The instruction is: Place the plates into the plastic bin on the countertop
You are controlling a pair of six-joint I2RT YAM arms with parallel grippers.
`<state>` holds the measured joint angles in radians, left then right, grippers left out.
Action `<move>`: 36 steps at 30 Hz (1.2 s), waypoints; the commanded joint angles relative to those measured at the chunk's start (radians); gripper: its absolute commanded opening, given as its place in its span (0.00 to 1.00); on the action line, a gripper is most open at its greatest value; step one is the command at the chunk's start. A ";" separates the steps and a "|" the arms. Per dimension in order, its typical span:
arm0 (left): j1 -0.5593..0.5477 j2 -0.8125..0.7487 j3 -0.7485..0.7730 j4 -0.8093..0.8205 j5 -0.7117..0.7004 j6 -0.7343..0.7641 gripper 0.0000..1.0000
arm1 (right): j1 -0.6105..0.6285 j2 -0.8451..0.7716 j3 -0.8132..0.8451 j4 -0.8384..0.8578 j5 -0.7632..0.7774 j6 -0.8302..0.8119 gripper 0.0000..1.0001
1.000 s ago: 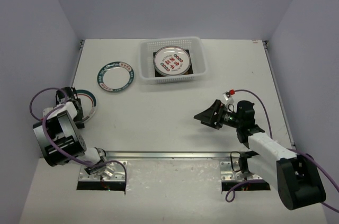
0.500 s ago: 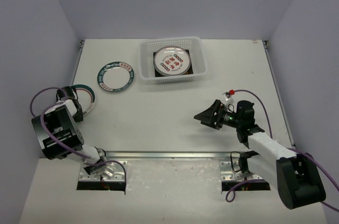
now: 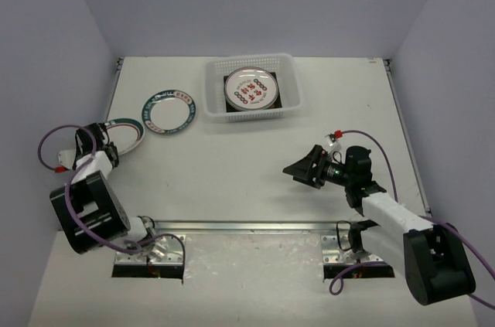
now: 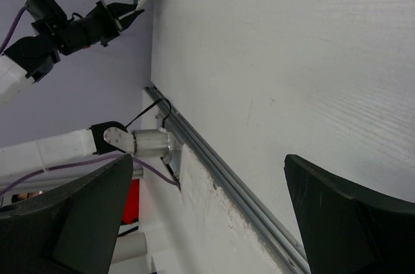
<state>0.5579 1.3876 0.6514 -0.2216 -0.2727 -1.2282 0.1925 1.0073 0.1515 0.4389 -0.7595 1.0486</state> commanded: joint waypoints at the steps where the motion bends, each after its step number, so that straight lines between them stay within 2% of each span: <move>1: 0.006 -0.221 -0.050 -0.028 0.029 0.113 0.00 | 0.002 -0.018 0.042 0.026 -0.002 -0.022 0.99; 6: 0.005 -0.422 -0.020 -0.043 0.006 0.142 0.00 | -0.002 -0.035 0.040 0.020 -0.001 -0.023 0.99; 11: 0.005 -0.509 0.054 -0.045 0.061 0.192 0.00 | -0.011 -0.042 0.043 0.013 -0.007 -0.022 0.99; 13: 0.002 -0.540 0.068 0.021 0.155 0.225 0.00 | -0.016 -0.050 0.044 0.009 -0.009 -0.019 0.99; 16: -0.035 -0.500 0.094 0.167 0.346 0.255 0.00 | -0.026 -0.074 0.050 0.002 -0.006 -0.013 0.99; 18: -0.208 -0.379 0.163 0.278 0.443 0.294 0.00 | -0.048 -0.103 0.066 -0.029 -0.005 -0.012 0.99; 22: -0.422 -0.159 0.290 0.440 0.574 0.313 0.00 | -0.086 -0.165 0.106 -0.125 -0.012 -0.032 0.99; 27: -0.613 0.117 0.490 0.507 0.627 0.361 0.00 | -0.127 -0.231 0.144 -0.267 0.001 -0.101 0.99; 33: -0.700 0.456 0.697 0.509 0.702 0.345 0.00 | -0.176 -0.267 0.158 -0.355 -0.020 -0.146 0.99; 36: -0.718 0.525 0.790 0.442 0.678 0.368 0.00 | -0.186 -0.280 0.178 -0.402 -0.020 -0.179 0.99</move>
<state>-0.1483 1.8667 1.3320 0.1890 0.3877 -0.8827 0.0218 0.7519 0.2707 0.1044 -0.7639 0.9373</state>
